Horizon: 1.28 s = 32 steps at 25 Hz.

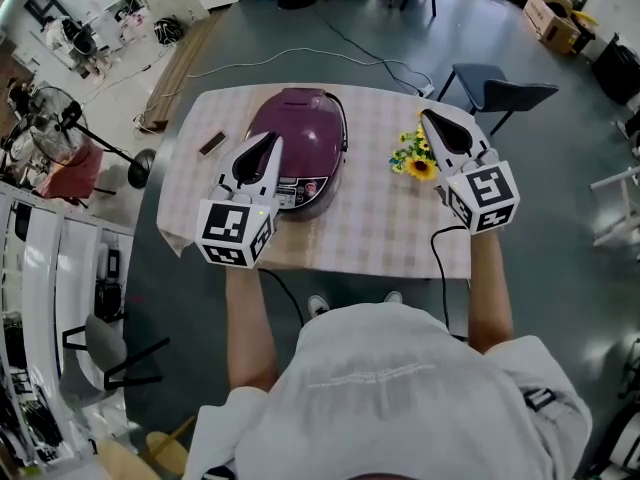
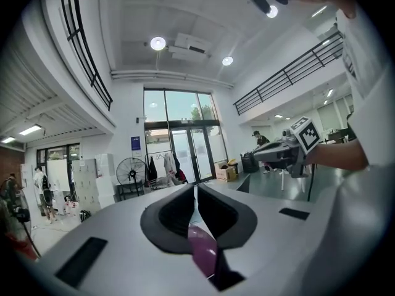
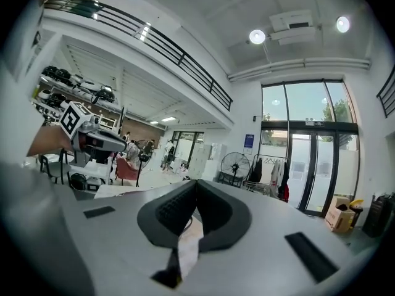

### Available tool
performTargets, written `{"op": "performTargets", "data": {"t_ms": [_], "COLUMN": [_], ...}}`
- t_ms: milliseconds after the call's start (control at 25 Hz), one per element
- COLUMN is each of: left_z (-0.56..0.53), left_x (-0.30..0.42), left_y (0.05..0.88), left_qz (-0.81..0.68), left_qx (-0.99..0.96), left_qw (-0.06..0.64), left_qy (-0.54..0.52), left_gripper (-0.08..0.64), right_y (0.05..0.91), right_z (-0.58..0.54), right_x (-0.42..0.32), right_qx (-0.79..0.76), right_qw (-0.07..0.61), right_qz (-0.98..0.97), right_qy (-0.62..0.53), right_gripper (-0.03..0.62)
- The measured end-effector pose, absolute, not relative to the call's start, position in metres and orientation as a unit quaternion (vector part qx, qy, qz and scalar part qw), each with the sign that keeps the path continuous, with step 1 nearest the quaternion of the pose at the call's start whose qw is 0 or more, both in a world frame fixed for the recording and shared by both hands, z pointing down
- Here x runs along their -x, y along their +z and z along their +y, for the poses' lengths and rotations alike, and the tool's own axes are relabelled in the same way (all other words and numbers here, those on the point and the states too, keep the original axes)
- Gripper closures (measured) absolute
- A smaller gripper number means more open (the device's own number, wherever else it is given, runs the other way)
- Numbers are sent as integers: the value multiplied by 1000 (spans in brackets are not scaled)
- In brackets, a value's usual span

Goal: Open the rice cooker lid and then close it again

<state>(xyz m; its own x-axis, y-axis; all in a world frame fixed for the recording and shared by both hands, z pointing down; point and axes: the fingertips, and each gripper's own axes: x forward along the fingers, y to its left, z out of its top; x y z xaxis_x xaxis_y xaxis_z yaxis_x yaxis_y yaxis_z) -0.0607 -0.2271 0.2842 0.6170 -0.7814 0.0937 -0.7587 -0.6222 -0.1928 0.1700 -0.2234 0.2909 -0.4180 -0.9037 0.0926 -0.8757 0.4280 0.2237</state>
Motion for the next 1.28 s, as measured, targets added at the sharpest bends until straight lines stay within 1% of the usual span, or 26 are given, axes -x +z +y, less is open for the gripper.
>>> {"op": "performTargets", "data": {"t_ms": [160, 480, 920, 1280], "left_z": [-227, -224, -216, -213], "left_x": [64, 73, 81, 90], "left_y": [285, 282, 288, 296], "left_qz": [435, 441, 435, 433], "left_qx": [894, 891, 895, 896], "left_qw": [68, 68, 58, 47], "left_qy": [-84, -82, -83, -85], "left_gripper": [545, 545, 545, 545], "right_y": [293, 298, 300, 309], "right_z": [-222, -217, -209, -205], "right_x": [-165, -153, -138, -121], "right_qx": [-524, -513, -501, -486], "right_qw": [102, 123, 124, 144], "right_qz": [-843, -847, -854, -860], "right_qy": [-68, -68, -67, -64], "right_gripper": [568, 568, 568, 568]}}
